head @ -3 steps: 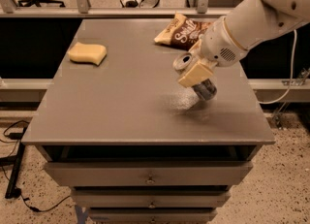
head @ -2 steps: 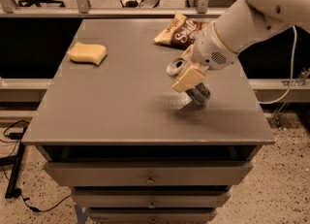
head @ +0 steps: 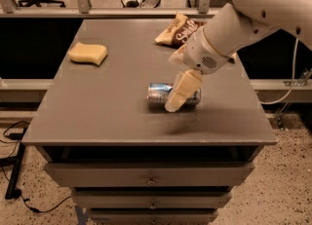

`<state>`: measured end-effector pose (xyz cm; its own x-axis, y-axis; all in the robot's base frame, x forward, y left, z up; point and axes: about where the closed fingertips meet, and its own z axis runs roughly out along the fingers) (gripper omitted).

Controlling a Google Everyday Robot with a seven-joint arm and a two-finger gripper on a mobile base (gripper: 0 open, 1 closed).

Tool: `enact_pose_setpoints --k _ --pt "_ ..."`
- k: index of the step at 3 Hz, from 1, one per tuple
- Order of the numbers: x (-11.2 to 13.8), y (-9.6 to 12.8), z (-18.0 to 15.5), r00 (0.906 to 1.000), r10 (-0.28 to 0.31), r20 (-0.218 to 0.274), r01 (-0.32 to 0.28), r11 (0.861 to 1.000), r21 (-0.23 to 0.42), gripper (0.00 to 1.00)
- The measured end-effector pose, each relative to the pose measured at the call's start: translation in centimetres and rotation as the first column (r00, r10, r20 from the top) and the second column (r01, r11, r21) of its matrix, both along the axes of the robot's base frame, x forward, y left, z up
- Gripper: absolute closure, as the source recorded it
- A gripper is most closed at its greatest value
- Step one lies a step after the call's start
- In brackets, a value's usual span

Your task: Knock redbull can over

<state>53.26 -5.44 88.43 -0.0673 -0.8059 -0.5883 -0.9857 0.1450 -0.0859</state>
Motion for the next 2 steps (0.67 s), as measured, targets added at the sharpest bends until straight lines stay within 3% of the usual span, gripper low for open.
enact_pose_setpoints --k 2 --pt "-0.03 0.14 -0.21 0.9998 -0.006 -0.019 0.006 0.999 0.038 0.0"
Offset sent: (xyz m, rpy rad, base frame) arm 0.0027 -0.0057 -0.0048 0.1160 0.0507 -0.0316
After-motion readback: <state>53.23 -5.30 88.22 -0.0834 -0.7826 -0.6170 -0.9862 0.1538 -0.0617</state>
